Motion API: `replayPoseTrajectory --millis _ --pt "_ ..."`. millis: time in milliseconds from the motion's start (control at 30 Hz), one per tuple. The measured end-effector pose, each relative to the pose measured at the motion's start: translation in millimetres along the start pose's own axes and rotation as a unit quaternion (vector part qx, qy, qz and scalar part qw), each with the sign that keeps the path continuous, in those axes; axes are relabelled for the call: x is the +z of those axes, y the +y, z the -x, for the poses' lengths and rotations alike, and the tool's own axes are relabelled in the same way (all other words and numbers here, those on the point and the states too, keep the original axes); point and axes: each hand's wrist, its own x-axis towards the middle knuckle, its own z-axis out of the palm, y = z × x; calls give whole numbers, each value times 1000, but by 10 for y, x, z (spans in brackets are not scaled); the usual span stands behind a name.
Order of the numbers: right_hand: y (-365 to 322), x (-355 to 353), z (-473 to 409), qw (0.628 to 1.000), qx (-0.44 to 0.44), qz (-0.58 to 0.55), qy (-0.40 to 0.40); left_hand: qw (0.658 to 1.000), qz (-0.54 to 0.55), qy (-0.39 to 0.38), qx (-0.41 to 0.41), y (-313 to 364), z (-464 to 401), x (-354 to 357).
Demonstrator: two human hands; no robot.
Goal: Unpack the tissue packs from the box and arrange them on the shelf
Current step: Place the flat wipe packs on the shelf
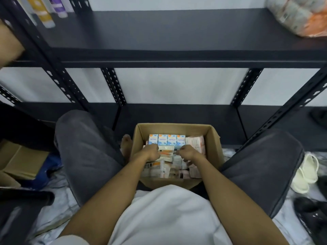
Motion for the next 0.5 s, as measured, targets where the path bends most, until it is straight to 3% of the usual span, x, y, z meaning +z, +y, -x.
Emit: replayPoseTrajectory --millis 333,500 --pt "-36 431 -20 990 -69 115 39 994 109 6 -27 -205 -411 92" --pt "153 642 -300 995 -60 55 58 978 193 42 -71 -406 -786 268"
